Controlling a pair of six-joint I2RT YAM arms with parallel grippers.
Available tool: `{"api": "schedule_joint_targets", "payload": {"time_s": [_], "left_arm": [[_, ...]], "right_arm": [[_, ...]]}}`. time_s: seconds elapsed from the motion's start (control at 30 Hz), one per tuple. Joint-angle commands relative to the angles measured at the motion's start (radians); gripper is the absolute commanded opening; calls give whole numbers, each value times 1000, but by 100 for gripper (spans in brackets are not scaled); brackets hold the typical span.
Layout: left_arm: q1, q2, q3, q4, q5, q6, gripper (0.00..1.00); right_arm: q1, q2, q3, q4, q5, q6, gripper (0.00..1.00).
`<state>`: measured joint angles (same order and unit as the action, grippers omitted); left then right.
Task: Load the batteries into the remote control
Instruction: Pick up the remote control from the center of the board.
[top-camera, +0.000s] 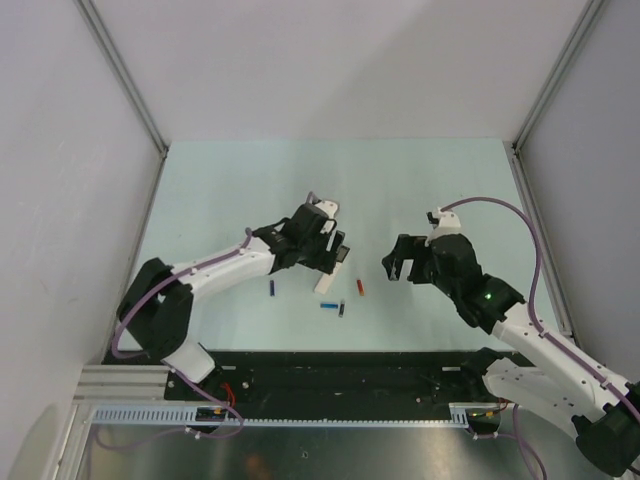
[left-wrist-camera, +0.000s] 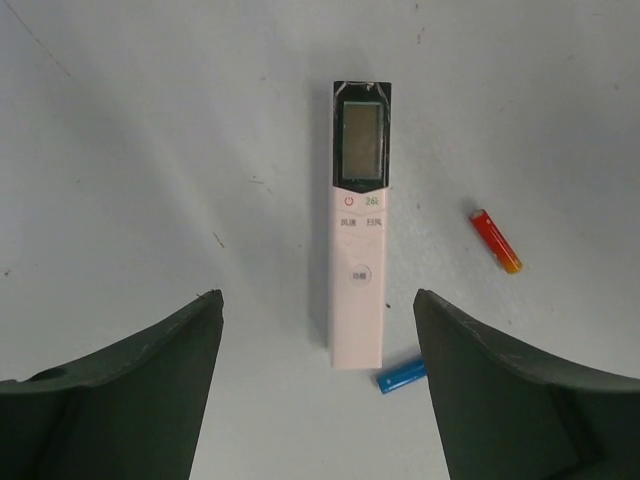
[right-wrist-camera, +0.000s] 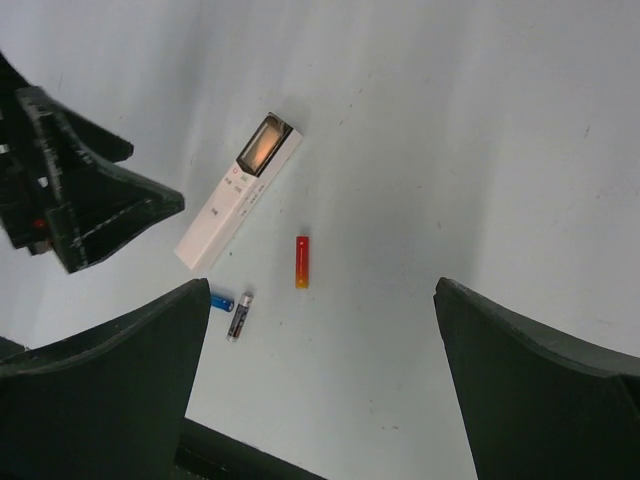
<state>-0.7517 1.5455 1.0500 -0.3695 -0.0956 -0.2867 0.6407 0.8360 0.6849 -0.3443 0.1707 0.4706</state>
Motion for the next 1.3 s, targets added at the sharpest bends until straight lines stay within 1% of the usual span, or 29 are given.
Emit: {"api": "schedule_joint_targets", "payload": {"time_s": [0.0,0.07,0.4,0.8,0.93,1.13,1.2,1.27], "left_arm": [[-29,77,79,-20,-35,63,79],[-29,103,88,-26,-39,69,77],[-41,183,123,-26,-27,90,74],[-74,246,88,-39,28,141,73],[-77,263,99,-55,40,146,62],[-78,281,97,-63,33,141,60],[-78,286,99,-62,33,144,59],[-78,292,104,-62,34,144,55]], "right_arm": [[7,-8,16,-28,-5,7,100],[8,-17,16,-38,4,8,100],[11,6,15,-61,7,13,100],[13,8,15,-67,12,0,100],[13,-1,15,-65,13,-1,100],[13,-29,15,-68,21,-9,100],[13,-32,15,-70,21,-6,100],[13,-34,15,-68,13,-6,100]]}}
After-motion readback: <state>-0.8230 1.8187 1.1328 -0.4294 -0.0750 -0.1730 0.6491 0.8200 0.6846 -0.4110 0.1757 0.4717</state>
